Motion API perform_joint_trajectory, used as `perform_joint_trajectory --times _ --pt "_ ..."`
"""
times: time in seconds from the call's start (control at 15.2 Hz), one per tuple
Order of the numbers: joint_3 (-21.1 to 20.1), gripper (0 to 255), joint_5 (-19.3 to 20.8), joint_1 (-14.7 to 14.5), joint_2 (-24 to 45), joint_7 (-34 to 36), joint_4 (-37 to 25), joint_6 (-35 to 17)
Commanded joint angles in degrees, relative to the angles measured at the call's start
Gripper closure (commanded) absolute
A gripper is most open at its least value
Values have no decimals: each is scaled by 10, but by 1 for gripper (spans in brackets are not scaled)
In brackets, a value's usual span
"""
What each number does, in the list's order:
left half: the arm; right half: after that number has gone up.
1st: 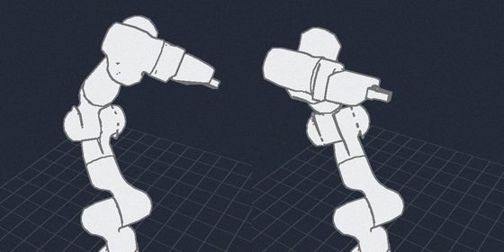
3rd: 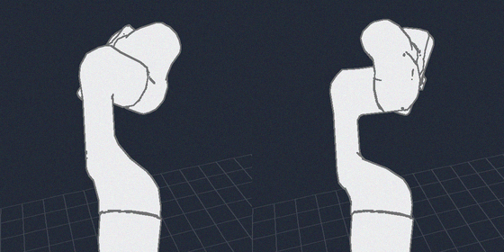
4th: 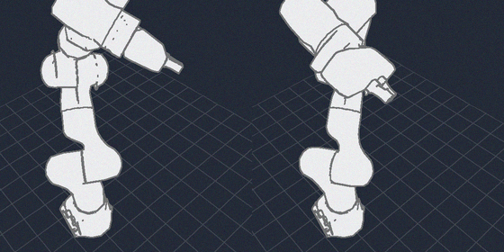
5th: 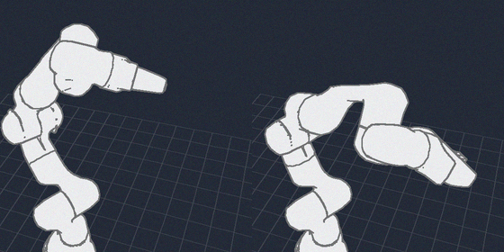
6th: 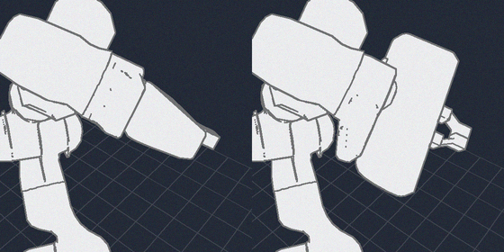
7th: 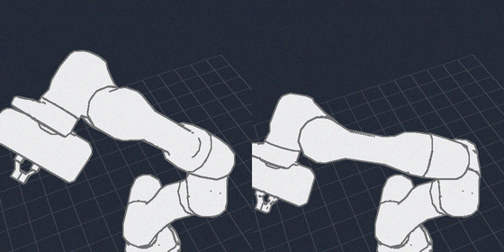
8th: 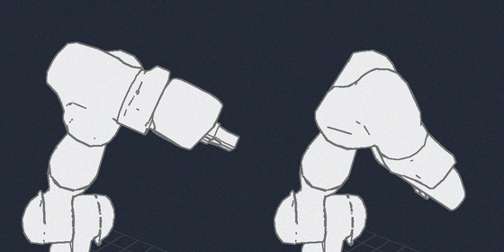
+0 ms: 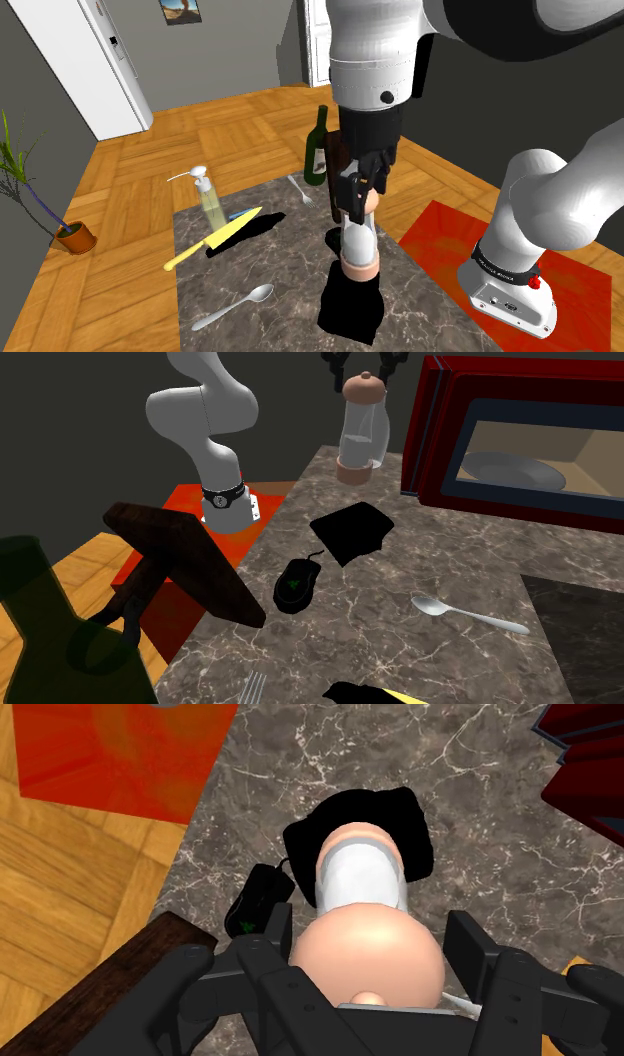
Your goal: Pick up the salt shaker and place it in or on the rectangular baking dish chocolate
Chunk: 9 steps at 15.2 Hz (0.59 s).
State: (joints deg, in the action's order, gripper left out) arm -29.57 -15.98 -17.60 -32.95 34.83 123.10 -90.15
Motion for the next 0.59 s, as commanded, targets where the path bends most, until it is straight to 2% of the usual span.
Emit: perform_joint_trajectory --times 0.0,0.53 --pt "-2 255 -3 -1 -3 -2 18 -15" --pt "-15 255 -13 -6 -7 -6 81 -74"
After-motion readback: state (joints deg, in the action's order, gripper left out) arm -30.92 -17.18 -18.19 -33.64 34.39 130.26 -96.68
